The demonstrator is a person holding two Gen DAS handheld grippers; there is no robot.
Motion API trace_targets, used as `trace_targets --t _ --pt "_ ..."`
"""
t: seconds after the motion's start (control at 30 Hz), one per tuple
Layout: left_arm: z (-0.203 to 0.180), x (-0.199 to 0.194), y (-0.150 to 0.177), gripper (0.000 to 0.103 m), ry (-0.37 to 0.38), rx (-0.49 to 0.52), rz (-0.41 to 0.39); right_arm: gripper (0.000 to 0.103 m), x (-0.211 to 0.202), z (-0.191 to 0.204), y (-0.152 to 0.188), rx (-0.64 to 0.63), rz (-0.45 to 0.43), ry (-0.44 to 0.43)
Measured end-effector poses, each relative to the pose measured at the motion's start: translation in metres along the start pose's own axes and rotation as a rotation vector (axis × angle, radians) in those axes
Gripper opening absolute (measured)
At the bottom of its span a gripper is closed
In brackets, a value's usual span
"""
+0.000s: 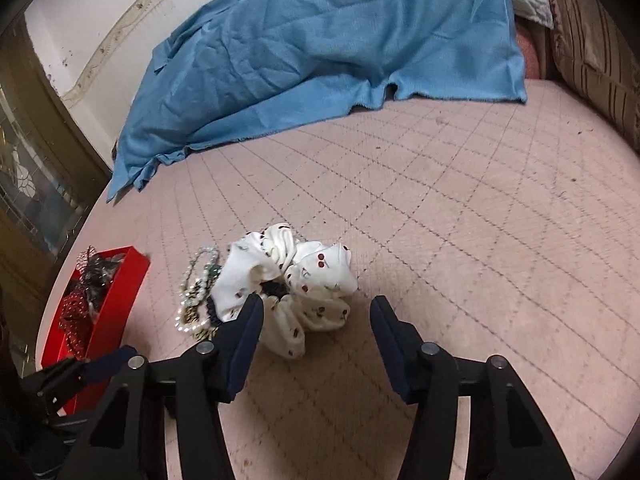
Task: Organize jewelry
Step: 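Grasp the black elastic band with the left tool while the right tool grasps the white scrunchie, then carry the black band and white scrunchie toward the red tray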
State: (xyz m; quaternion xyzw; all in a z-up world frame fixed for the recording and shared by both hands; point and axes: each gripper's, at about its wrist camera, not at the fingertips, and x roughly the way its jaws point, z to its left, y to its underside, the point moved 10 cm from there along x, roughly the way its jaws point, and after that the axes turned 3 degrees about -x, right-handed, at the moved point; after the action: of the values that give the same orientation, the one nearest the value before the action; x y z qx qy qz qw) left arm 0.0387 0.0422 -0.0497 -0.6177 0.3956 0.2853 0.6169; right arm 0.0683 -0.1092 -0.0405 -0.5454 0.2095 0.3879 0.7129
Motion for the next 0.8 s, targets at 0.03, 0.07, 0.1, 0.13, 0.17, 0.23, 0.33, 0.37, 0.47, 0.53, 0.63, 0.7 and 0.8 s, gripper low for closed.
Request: trace_targets --t 0.03,0.07,0.1,0.13,0.17,0.23,0.33,0.37,0.47,0.53,0.63,0.7,0.8 --pt "-0.001 0.003 0.000 0.047 0.002 0.001 0.004 0.059 0.003 -0.001 0.000 0.003 0.002 -0.002" --pt "-0.002 0.007 0.001 0.047 0.005 0.003 0.011 0.059 0.006 -0.002 -0.001 0.006 0.003 -0.005" --pt "-0.002 0.010 0.002 0.047 0.008 0.005 0.018 0.059 0.008 -0.003 -0.001 0.010 0.004 -0.008" --pt "-0.004 0.014 0.004 0.047 0.011 0.008 0.025 0.058 0.011 -0.003 -0.002 0.012 0.005 -0.010" --pt "-0.004 0.016 0.005 0.047 0.011 0.009 0.028 0.058 0.012 -0.004 -0.002 0.015 0.006 -0.013" --pt "-0.005 0.017 0.004 0.047 0.006 0.015 0.018 0.057 0.016 -0.005 -0.003 0.026 0.006 -0.021" --pt "-0.006 0.019 0.003 0.047 0.002 0.011 0.013 0.052 0.020 -0.007 -0.004 0.040 0.006 -0.031" --pt "-0.007 0.019 0.004 0.046 -0.001 0.010 0.009 0.044 0.021 -0.007 -0.003 0.043 0.008 -0.035" --pt "-0.008 0.019 0.004 0.014 -0.027 0.023 -0.007 0.021 0.024 -0.006 -0.001 0.048 0.017 -0.045" --pt "-0.012 0.017 0.004 0.007 -0.013 0.029 -0.004 0.017 0.021 -0.006 -0.002 0.060 0.010 -0.051" --pt "-0.015 0.008 0.003 0.007 0.018 0.017 -0.008 0.015 0.012 -0.006 -0.003 0.076 -0.008 -0.056" --pt "-0.016 -0.001 0.002 0.007 0.029 0.015 -0.019 0.014 0.001 -0.006 -0.004 0.085 -0.024 -0.059" --pt "-0.017 -0.016 0.001 0.007 0.042 0.013 -0.038 0.014 -0.012 -0.003 -0.004 0.084 -0.045 -0.060"
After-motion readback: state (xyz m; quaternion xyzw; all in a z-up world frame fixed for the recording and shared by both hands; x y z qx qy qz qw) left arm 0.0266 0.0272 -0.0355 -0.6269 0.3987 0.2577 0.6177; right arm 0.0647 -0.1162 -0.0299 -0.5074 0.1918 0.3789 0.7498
